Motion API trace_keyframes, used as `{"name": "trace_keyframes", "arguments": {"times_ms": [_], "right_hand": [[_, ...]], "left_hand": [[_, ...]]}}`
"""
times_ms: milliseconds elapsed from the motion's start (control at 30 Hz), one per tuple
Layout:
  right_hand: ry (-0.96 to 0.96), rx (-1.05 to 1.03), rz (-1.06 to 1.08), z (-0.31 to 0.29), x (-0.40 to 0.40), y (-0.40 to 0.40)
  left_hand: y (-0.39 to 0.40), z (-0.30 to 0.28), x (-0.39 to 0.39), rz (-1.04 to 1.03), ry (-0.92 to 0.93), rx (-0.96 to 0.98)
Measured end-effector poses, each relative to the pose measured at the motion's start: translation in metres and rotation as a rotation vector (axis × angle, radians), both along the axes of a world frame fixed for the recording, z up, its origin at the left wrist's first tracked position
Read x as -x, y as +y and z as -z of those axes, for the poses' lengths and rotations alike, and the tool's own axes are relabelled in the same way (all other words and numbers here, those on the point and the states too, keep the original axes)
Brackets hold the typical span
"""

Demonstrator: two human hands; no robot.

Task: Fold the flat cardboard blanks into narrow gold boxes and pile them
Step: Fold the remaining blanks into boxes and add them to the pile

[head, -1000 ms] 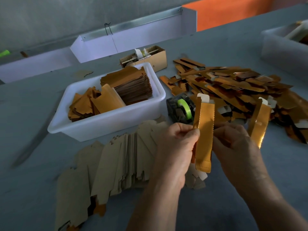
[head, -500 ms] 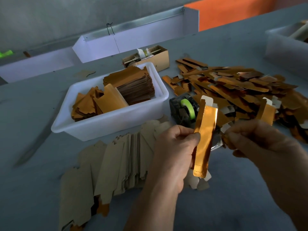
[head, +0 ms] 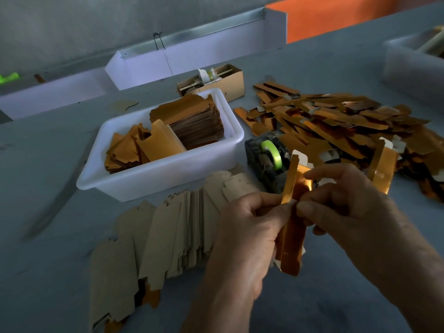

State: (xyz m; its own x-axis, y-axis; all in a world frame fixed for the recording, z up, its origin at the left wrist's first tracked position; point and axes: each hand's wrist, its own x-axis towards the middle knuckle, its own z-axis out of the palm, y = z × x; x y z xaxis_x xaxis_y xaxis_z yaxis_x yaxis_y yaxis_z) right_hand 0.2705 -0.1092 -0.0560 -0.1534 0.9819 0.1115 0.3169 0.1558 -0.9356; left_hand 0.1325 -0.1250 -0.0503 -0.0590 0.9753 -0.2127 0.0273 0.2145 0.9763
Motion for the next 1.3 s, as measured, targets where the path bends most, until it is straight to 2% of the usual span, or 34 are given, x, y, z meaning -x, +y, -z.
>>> {"name": "trace_keyframes", "arguments": {"times_ms": [400,500,800,1000,1133,1200,1300], "right_hand": [[-0.109,0.031,0.107,0.002,0.002,0.001],[-0.165,0.018,0.118,0.003,0.004,0.000],[-0.325,-0.017,0.159,-0.008,0.011,-0.006],[-0.489,0.009,0.229,-0.020,0.016,-0.005],[-0.568,-0.055,0.232,-0.021,0.013,-0.008],[-0.502,-0.085,0.206,-0.019,0.011,-0.010],[-0.244,0.017,0.106,-0.014,0.014,-0.010]], "left_hand": [[0.001,-0.002,0.004,0.091,-0.088,0.061],[0.000,0.002,0.005,0.103,-0.047,0.036],[-0.005,0.014,-0.006,-0.093,0.056,-0.113],[-0.013,0.024,-0.023,-0.245,0.257,-0.340],[-0.018,0.020,-0.016,-0.264,0.194,-0.339],[-0.017,0.015,-0.012,-0.224,0.167,-0.310],[-0.013,0.008,-0.009,-0.175,0.096,-0.233]]}}
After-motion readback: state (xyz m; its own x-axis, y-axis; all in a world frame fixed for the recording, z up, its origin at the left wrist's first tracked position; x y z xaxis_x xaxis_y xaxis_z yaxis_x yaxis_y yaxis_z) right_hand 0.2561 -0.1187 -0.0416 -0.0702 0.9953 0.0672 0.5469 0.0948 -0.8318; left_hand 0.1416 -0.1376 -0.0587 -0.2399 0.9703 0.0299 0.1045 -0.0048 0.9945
